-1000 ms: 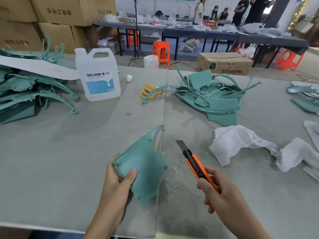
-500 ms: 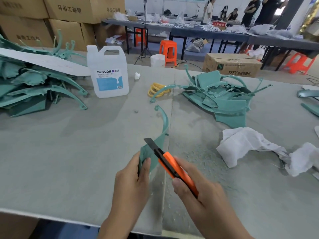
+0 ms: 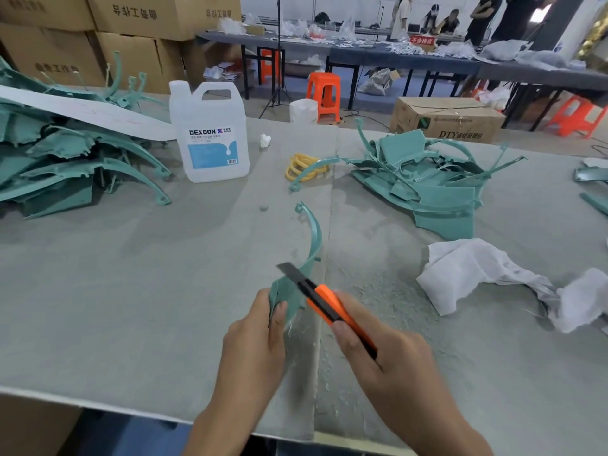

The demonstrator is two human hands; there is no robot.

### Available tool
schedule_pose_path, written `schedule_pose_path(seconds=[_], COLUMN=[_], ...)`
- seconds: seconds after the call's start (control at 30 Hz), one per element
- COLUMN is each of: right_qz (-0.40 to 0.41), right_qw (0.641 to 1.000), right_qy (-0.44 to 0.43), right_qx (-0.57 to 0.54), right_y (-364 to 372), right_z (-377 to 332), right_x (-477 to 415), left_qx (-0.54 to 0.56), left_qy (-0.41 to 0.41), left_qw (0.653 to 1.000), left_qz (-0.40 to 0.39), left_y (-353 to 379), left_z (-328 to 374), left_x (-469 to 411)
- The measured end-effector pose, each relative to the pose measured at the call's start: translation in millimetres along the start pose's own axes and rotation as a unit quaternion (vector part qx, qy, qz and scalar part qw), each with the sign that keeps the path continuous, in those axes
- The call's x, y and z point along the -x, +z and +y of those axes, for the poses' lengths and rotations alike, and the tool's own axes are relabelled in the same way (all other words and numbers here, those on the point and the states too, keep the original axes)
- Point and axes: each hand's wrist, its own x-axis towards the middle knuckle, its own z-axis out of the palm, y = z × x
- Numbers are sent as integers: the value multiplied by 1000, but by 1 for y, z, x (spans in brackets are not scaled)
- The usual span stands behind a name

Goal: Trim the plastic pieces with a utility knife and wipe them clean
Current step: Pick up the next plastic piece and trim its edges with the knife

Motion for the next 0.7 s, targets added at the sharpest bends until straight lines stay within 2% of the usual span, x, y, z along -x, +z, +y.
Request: schedule_pose_path(seconds=[0.1,0.27,0.37,0.5,0.7], right_qz=[31,12,6,-58,-77], right_qw=[998,994,997,998,995], right_qy=[40,88,61,-10,-13], right_qx=[28,70,40,30,58], right_y=[-3,-20,-33,-44,-54], right_z=[16,26,16,-14,-22], right_x=[-19,-47,-39,-10,-1], left_qx=[-15,-30,-20,-30,-13], left_qy=[8,33,35,39,39], left_qw=[1000,999,999,999,999], left_qz=[-7,-21,-16,-15,-23], left_y=[-1,-1,-2,-2,-1], left_z=[-1,5,7,9,9], left_x=[-1,3,4,5,7])
